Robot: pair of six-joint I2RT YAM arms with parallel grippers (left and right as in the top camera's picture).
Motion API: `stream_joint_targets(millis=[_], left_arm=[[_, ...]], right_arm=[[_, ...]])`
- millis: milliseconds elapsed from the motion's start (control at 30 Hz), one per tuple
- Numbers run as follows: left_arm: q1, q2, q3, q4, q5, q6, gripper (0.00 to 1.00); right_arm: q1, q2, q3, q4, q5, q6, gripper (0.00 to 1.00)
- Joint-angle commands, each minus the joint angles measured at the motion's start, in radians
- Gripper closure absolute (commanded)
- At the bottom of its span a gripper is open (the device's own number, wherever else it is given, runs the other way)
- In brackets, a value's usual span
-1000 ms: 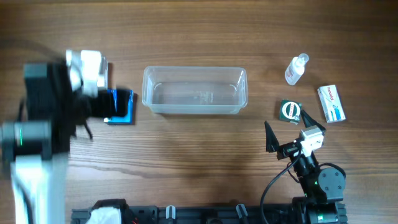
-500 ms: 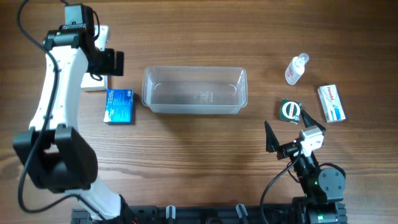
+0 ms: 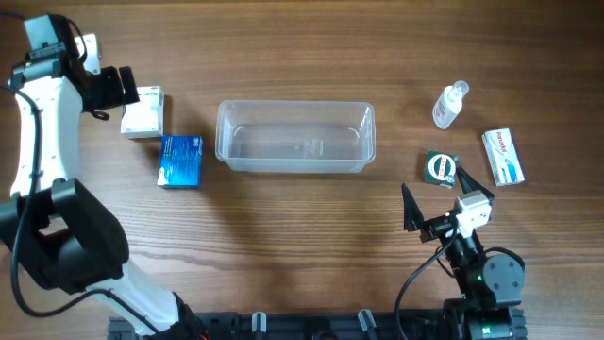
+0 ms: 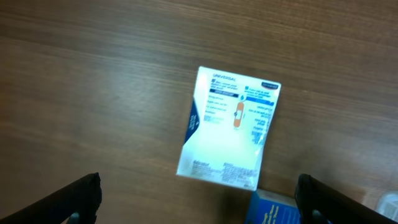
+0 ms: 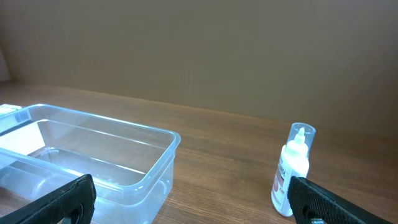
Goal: Pack container
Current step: 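Reach the left gripper to the white Hansaplast box and grasp it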
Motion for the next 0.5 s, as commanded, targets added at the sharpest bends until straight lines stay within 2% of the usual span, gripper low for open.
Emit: stream_joint_targets(millis=[0,67,467], left_arm=[[0.004,0.061,0.015,0.011,0.153,0.075,0.00],[0.003,0.084,0.014,0.016,0.167,0.103,0.00],[-0.005,0.229,0.014,0.108,0.175,0.103,0.00]], right_arm=[[-0.004,-0.007,-0.001,0.003,0.006,-0.005,0.00],[-0.004,-0.007,-0.001,0.003,0.006,-0.005,0.00],[-0.004,-0.007,-0.001,0.003,0.006,-0.005,0.00]])
